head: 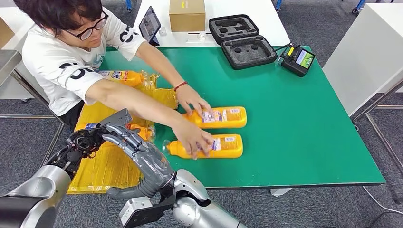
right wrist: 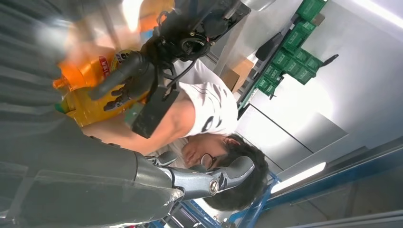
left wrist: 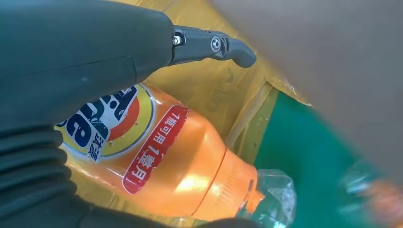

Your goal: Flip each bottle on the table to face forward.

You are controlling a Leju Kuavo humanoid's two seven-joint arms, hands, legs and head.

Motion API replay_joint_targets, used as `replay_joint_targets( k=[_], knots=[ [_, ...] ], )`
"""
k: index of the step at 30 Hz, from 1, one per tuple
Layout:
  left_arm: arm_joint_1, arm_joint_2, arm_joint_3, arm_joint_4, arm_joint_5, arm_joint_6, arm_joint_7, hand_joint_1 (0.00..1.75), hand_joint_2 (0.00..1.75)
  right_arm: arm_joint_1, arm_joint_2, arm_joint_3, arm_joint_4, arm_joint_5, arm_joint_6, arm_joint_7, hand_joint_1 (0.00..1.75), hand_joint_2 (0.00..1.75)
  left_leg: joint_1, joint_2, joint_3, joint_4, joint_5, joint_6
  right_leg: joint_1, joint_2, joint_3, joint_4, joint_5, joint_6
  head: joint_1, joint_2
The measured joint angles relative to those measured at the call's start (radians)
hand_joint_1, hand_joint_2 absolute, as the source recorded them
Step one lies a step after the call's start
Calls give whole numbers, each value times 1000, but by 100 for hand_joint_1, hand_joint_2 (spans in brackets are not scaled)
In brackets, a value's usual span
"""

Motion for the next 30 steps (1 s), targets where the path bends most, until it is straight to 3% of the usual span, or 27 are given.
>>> replay_joint_targets(
  k=[4, 6, 8, 11, 13, 20, 23, 30],
  knots=[
    [20, -12, 85, -3, 189, 53, -21, 0, 0, 0, 0, 0, 8, 7, -2, 6, 0, 175, 0, 0, 0, 0, 0, 0, 0, 0, 0, 0, 0, 0, 0, 0],
    [51, -27, 152, -18, 299, 169, -67, 0, 87, 0, 2, 0, 15, 12, -3, 10, 0, 175, 0, 2, -1, 0, 0, 0, 0, 1, -1, 0, 0, 0, 1, 0],
    [80, -40, 206, -51, 352, 364, -145, 0, 175, 0, 3, 1, 22, 16, -5, 12, 0, 175, 1, 5, -1, 0, 0, -1, 0, 3, -3, 0, 2, -2, 1, 0],
    [121, -48, 245, -172, 395, 690, -230, 0, 175, 1, 4, 4, 29, 12, -16, 12, 0, 175, 2, 8, -2, 0, -1, -1, 0, 5, -5, 0, 3, -3, 0, 0],
    [151, -50, 248, -268, 428, 799, -241, 0, 175, 1, 4, 5, 31, 8, -23, 11, 0, 175, 2, 7, -2, 0, 0, -1, 0, 4, -5, 0, 2, -4, 0, 0],
    [216, -52, 249, -440, 449, 848, -244, 0, 175, 1, 4, 8, 33, 2, -29, 9, 0, 175, 3, 5, -3, 0, 0, -2, 0, 4, -5, 0, 2, -4, 0, 0],
    [257, -52, 245, -531, 445, 924, -244, 0, 175, 1, 3, 8, 33, -1, -37, 9, 0, 175, 3, 5, -3, 0, 0, -2, 0, 4, -5, 0, 2, -4, 0, 0],
    [370, -75, 274, -833, 265, 983, -244, 0, 175, 1, -14, -2, 27, -3, -63, 16, 0, 175, 3, 5, -3, 0, -1, -2, 0, 4, -5, 0, 1, -4, 0, 0]
  ],
)
